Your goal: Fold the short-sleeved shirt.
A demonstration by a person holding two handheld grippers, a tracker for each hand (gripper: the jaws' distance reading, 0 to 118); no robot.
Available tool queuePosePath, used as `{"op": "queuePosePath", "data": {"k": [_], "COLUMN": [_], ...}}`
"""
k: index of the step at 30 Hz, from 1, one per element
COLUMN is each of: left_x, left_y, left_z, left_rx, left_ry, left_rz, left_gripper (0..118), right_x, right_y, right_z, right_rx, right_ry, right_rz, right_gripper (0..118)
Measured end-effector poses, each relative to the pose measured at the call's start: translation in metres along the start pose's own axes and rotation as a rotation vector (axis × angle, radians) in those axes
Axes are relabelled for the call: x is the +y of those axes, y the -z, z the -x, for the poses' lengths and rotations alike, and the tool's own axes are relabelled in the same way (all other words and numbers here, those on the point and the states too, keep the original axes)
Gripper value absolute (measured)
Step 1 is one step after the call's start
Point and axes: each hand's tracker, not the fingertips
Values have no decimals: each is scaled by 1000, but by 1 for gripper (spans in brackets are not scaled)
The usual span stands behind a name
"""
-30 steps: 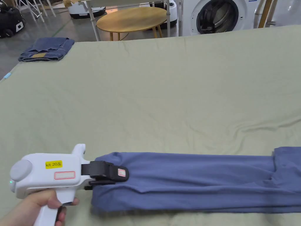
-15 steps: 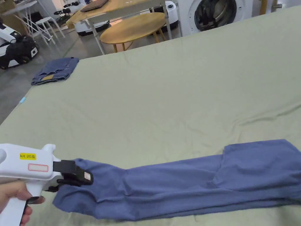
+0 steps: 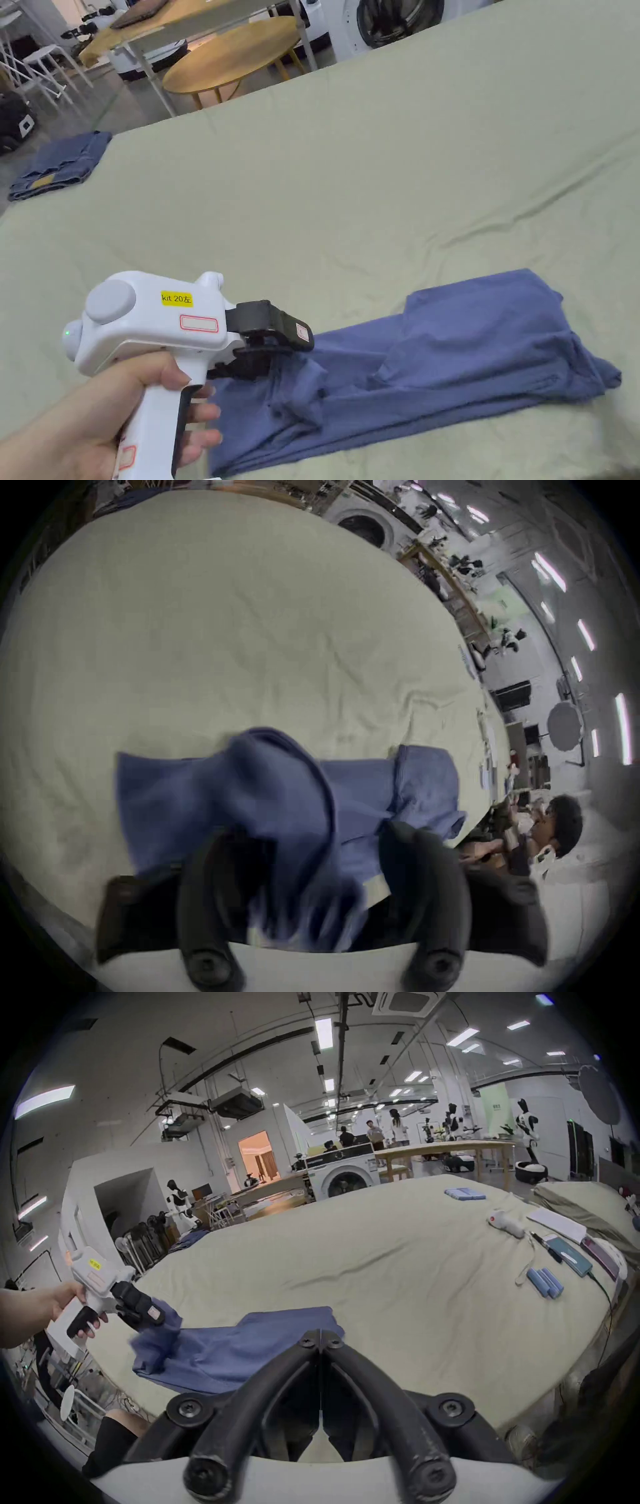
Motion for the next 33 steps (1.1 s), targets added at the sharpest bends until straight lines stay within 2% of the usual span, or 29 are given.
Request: {"op": "queuePosePath", "data": {"k": [1,2,4,5,7,8,10,11,15,18,20,23,25,26,28,31,33], "left_x": [1,1,0,-1,-8,-14,-23,-26,-27,-37,-49,-56,-50,-51,-53,-63,-66], "left_y": [3,0,-12,-21,-38,-42,-32,-21,27,62,81,76,62,47,15,-43,-71], "left_z": [-3,-6,-17,-22,-31,-30,-32,-30,-31,-43,-48,-52,-38,-32,-18,17,58], "left_rx": [-4,-17,-10,2,39,89,278,313,313,309,266,204,82,11,-64,-135,-153], "left_ry": [-31,-42,31,96,218,251,313,350,339,373,373,401,312,258,234,243,204], "left_rz": [17,26,-3,-20,-55,-85,-114,-88,-71,-39,39,16,25,14,-49,-134,-176], "left_gripper": [66,66,66,56,11,1,0,0,0,0,0,0,0,0,0,0,0], "right_x": [-1,-2,-3,-2,-1,0,1,1,1,0,0,-3,-6,-5,-5,-1,0], "right_y": [-1,-1,-4,-5,-5,-6,-4,-3,0,-5,-9,-10,-8,-7,-5,-2,3], "right_z": [-3,-6,-10,-10,-8,-7,-2,1,9,15,17,18,20,22,30,42,50], "right_rx": [-9,-16,-31,-32,-28,-24,-17,-15,11,19,10,13,14,21,28,61,77], "right_ry": [5,10,21,28,38,35,15,6,3,-37,-57,-60,-61,-66,-86,-115,-133], "right_rz": [6,12,13,10,3,-1,-3,-3,8,15,14,27,37,47,54,57,62], "right_gripper": [0,0,0,0,0,0,0,0,0,0,0,0,0,0,0,0,0]}}
